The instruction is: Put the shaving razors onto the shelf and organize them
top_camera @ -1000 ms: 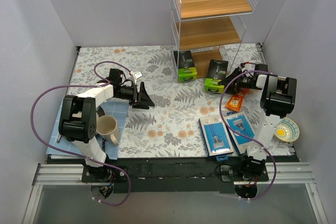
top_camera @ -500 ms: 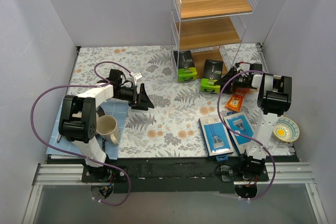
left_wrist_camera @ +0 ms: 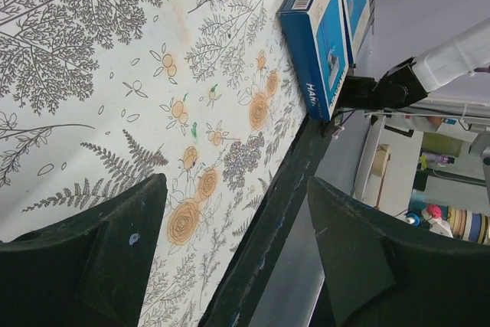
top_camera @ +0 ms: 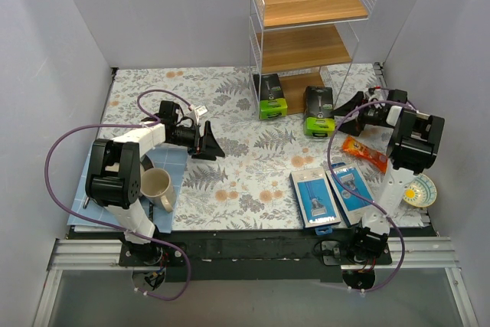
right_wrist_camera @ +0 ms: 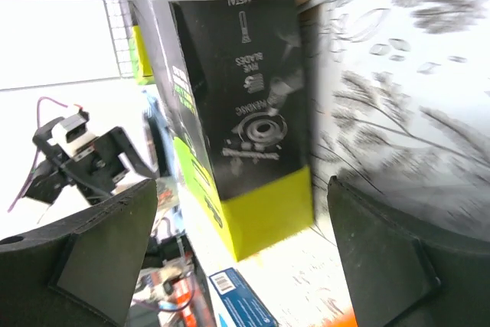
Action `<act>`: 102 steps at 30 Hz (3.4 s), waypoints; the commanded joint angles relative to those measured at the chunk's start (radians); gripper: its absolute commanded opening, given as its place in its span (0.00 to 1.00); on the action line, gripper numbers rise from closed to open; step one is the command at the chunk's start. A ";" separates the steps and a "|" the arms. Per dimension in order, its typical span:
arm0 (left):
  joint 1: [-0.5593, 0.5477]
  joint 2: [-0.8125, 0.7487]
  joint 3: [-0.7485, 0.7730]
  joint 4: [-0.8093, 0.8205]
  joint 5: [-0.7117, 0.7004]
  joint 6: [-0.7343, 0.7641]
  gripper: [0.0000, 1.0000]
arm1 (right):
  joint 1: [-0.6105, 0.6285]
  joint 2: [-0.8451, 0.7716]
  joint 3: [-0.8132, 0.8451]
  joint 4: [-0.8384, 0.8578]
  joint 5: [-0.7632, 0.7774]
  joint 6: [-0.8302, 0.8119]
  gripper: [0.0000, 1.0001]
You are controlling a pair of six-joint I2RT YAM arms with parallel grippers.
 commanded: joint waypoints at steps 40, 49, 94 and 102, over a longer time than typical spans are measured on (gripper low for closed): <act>0.000 -0.114 -0.067 0.138 -0.135 -0.137 0.10 | 0.246 -0.488 -0.385 0.101 0.576 -0.446 0.01; 0.000 -0.098 -0.055 0.095 -0.170 -0.085 0.10 | 0.252 -0.412 -0.325 0.133 0.611 -0.402 0.01; 0.000 -0.075 -0.030 -0.140 -0.210 0.155 0.11 | 0.103 -0.362 -0.320 0.276 0.257 0.071 0.59; 0.000 -0.045 0.014 -0.239 -0.242 0.245 0.11 | 0.086 -0.256 -0.297 0.432 0.169 0.195 0.54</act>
